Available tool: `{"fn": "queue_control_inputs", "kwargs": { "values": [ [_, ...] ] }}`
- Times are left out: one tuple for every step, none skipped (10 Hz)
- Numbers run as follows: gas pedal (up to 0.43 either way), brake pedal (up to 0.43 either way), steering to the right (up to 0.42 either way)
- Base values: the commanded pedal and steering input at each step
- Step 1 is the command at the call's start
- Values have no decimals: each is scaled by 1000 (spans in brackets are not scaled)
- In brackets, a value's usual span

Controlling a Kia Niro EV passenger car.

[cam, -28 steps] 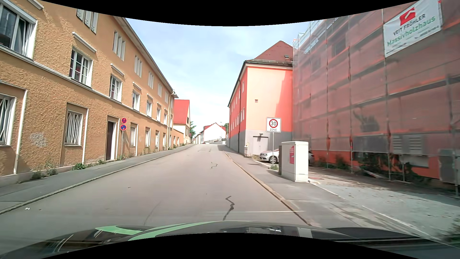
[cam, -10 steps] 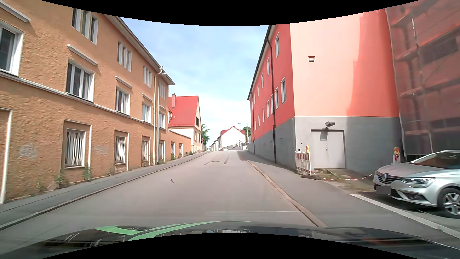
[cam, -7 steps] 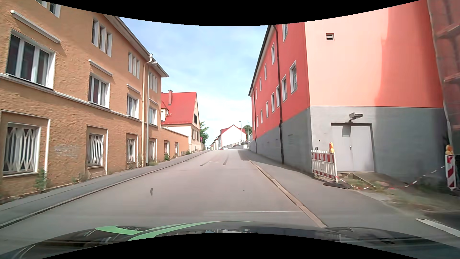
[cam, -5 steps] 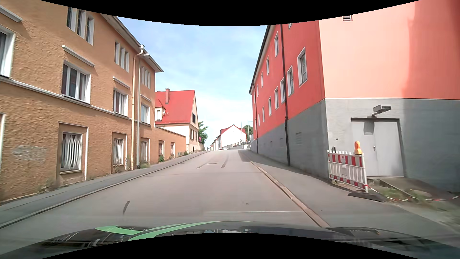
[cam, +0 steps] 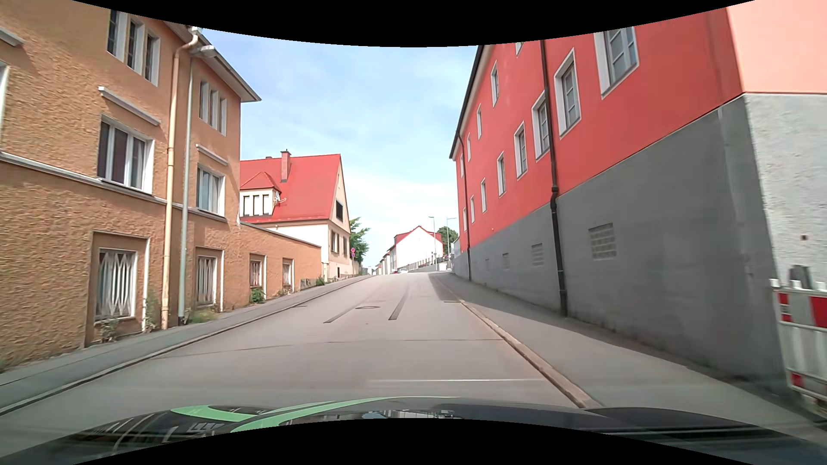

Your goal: Follow the waypoints while adhering to traffic rules and regulations

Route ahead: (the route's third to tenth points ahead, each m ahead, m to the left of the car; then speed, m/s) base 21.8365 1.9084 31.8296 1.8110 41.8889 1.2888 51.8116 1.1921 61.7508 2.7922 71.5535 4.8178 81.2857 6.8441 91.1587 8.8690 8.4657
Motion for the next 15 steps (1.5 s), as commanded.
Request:
{"fn": "queue_control_inputs", "kwargs": {
  "values": [
    [150,0,1],
    [150,0,1],
    [150,0,1],
    [138,0,1],
    [138,0,1],
    [130,0,1],
    [130,0,1],
    [118,0,1],
    [118,0,0],
    [110,0,-1],
    [98,0,-1],
    [87,0,-1],
    [87,0,-2],
    [79,0,-4],
    [59,0,-4]
  ]
}}
